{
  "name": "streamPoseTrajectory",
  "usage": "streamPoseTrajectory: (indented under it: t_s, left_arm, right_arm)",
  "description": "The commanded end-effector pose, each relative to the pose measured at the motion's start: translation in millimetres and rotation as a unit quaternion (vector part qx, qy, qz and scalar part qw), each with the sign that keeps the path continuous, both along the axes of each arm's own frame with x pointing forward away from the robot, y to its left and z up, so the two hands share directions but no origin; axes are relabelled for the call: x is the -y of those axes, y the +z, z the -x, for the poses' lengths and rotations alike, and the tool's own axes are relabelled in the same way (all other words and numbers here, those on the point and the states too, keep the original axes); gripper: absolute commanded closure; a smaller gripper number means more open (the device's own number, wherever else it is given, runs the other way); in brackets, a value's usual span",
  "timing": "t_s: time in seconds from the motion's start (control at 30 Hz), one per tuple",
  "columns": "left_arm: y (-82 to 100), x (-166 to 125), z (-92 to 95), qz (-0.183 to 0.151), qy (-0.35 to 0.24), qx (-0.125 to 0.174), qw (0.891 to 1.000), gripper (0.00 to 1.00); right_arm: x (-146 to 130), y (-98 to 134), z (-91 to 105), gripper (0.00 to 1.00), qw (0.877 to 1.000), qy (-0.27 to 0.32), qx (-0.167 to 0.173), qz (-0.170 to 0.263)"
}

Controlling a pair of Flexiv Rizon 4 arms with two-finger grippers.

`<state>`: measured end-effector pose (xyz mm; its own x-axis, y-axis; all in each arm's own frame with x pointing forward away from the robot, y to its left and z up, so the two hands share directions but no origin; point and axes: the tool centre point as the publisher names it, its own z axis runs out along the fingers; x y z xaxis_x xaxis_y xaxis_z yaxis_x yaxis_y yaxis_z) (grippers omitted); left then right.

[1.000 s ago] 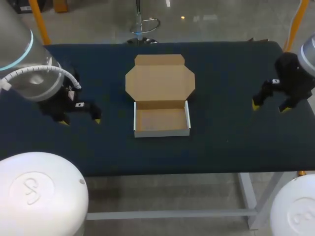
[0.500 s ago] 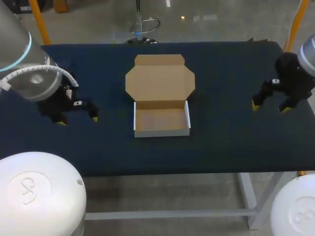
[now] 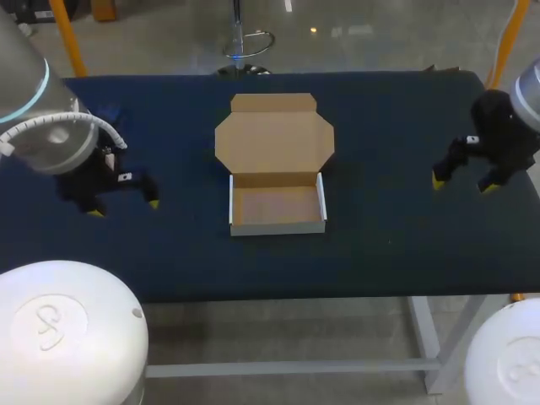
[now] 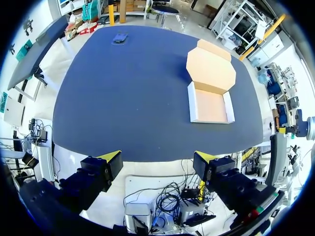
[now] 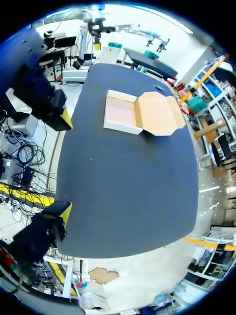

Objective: Assemble the packaging by folding the flat box into shape, placing the metal phone stand inside, and closing the box properly

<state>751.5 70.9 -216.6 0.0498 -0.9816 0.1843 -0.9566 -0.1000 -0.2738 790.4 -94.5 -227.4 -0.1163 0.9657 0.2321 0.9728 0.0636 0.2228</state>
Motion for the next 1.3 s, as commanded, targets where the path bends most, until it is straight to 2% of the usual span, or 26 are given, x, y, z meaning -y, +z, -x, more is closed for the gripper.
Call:
streamPoseTrajectory:
  t_s: [0.03, 0.33, 0.5, 0.73, 1.0, 1.3]
  left_arm:
    - [-11.8, -6.4, -15.5, 0.001, 0.002, -0.007, 1.000, 0.00]
    - [-40.2, -22.6, -36.8, 0.002, 0.006, -0.014, 1.000, 0.00]
    - [-57.5, -33.7, -53.5, -0.008, 0.016, -0.035, 0.999, 0.00]
    - [-73.4, -40.3, -74.8, -0.012, 0.011, -0.045, 0.999, 0.00]
    - [-95.2, -47.9, -105.8, -0.021, 0.016, -0.078, 0.997, 0.00]
    - [-110.5, -55.3, -138.3, -0.030, 0.027, -0.117, 0.992, 0.00]
  right_arm:
    - [0.1, 2.6, 0.8, 0.00, 1.000, 0.000, -0.002, 0.001]
    - [0.1, 2.6, 0.8, 0.00, 1.000, 0.000, -0.002, 0.001]
    - [0.1, 2.6, 0.8, 0.00, 1.000, 0.000, -0.002, 0.001]
    - [0.1, 2.6, 0.8, 0.00, 1.000, 0.000, -0.002, 0.001]
    - [0.1, 2.6, 0.8, 0.00, 1.000, 0.000, -0.002, 0.001]
    - [0.1, 2.6, 0.8, 0.00, 1.000, 0.000, -0.002, 0.001]
